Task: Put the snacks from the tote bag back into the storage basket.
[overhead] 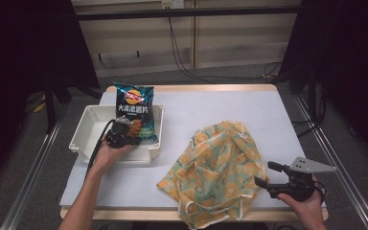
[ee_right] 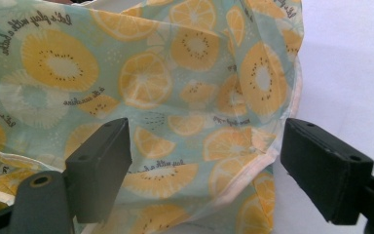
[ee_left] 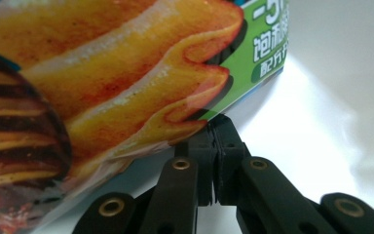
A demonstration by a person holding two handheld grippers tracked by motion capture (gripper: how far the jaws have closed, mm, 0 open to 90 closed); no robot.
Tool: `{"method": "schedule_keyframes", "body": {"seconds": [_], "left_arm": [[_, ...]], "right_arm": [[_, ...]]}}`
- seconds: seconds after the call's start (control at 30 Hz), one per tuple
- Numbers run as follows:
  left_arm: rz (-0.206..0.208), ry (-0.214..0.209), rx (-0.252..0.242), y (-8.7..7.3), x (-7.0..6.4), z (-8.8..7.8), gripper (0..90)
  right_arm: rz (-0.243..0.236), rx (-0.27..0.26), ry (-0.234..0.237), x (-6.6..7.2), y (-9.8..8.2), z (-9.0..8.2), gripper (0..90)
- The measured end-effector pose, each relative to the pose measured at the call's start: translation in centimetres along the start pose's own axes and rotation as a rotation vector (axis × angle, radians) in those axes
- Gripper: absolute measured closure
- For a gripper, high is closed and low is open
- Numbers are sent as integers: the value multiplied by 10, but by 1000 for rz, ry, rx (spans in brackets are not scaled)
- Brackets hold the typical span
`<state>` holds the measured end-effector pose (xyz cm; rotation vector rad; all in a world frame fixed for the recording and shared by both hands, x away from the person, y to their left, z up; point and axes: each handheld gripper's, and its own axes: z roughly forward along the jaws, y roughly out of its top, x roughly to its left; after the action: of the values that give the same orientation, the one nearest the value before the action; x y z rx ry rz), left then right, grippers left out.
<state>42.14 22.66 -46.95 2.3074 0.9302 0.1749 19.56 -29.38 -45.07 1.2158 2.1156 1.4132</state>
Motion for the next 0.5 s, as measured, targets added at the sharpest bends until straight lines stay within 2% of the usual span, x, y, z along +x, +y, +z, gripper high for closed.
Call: {"method": "schedule_keyframes", "body": {"seconds": [0.07,0.13,0.2,0.23,0.27,0.33,0.4,0.47,0.5], "left_arm": [[-6,-1,0,0,3,-1,882],[-20,-19,-10,-1,6,0,881],[-43,-6,-29,0,8,2,884],[-31,-7,-22,1,8,1,880],[-15,20,-13,2,7,1,873],[-21,2,-21,2,7,2,873],[-37,6,-30,2,8,3,872],[-29,-3,-24,2,7,2,854],[-39,-1,-26,2,7,2,846]], "right_arm": [[1,-1,1,0,0,0,186],[0,1,-1,-1,0,0,186],[3,1,2,-1,0,1,186],[3,1,2,-1,0,1,186],[1,0,0,-1,0,1,186],[3,0,0,0,0,1,186],[-1,1,0,-1,0,0,186],[0,2,2,-1,-1,0,185],[-1,1,2,-1,-1,0,186]]}}
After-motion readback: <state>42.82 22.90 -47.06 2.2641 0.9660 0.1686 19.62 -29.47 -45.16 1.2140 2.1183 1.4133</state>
